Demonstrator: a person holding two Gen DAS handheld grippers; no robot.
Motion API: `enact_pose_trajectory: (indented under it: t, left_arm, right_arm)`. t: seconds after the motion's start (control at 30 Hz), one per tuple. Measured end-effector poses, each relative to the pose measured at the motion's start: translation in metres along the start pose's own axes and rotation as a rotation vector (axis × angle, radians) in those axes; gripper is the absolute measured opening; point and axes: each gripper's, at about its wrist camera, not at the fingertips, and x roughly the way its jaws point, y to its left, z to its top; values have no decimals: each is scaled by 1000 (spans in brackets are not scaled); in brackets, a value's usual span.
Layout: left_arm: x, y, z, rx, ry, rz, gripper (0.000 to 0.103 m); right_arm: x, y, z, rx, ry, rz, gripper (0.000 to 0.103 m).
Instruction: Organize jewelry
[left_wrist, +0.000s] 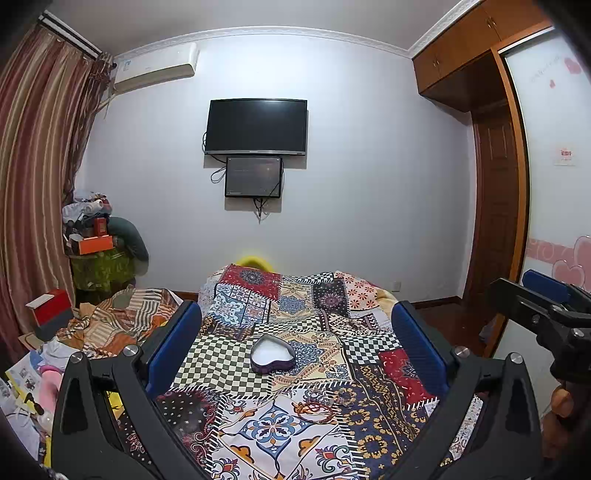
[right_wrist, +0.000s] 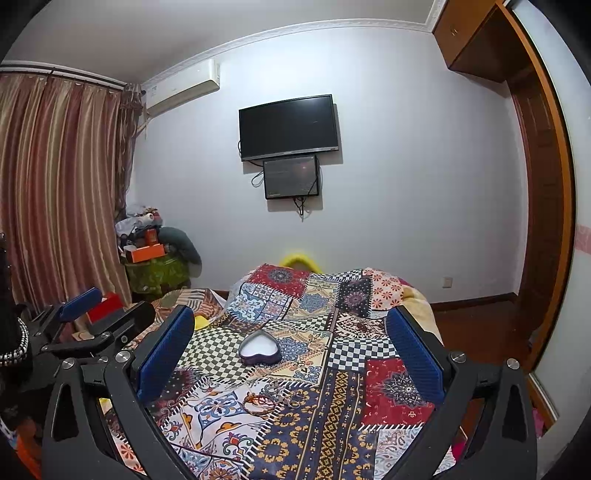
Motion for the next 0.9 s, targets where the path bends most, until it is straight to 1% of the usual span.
enact_pose_trajectory:
  t: [0.67, 0.9]
  left_arm:
    - [2, 2, -1, -2, 11, 2, 103]
    - [8, 2, -5, -5, 20, 3, 103]
  right_arm:
    - [0, 0, -1, 1, 1, 1, 103]
    - [1, 3, -6, 3, 13, 3, 103]
